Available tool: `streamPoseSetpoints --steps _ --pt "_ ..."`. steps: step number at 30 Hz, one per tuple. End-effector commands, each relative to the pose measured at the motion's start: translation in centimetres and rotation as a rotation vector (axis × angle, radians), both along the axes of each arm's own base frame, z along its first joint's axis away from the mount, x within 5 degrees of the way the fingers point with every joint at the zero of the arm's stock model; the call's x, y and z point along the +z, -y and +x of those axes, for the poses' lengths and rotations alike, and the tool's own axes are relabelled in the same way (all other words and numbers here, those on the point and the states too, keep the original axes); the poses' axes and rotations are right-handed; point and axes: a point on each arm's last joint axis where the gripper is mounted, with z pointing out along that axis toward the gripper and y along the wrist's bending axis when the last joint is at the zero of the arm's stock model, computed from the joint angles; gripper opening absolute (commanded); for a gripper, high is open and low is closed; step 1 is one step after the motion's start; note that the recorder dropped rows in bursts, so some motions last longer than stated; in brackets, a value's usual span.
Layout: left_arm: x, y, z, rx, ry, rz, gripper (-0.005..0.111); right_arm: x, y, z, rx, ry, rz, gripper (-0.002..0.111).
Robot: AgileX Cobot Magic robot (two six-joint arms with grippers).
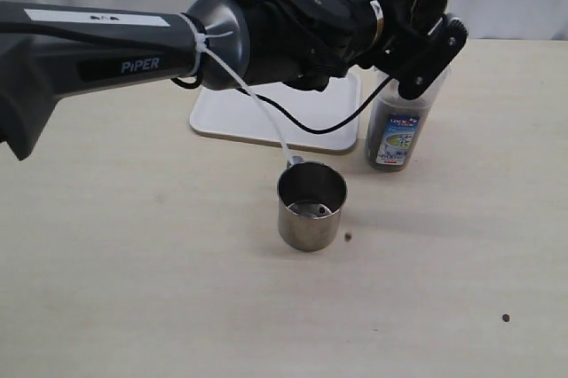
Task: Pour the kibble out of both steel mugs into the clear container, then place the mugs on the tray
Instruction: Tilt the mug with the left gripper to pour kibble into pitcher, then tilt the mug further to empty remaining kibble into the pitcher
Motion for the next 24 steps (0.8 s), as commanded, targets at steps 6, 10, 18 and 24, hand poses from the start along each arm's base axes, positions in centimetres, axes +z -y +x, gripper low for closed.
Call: streamPoseSetpoints --steps 6,10,18,24 --pt "0.47 0.06 0.05 -0.027 0.045 0.047 0.000 -0.02 0.02 -0.01 -0.004 0.010 0.002 0.005" --pt "1.19 0.34 0.09 -0.045 0.057 0.033 0.000 -0.02 0.02 -0.01 -0.004 0.010 0.002 0.005" --pt "1.14 0.57 -0.12 -0.106 0.120 0.133 0.000 -0.02 0.02 -0.01 -0.004 0.010 0.002 0.005" --pt "1.14 0.62 -0.17 -0.107 0.124 0.138 0.000 -0.02 0.02 -0.01 -0.004 0.010 0.002 0.005"
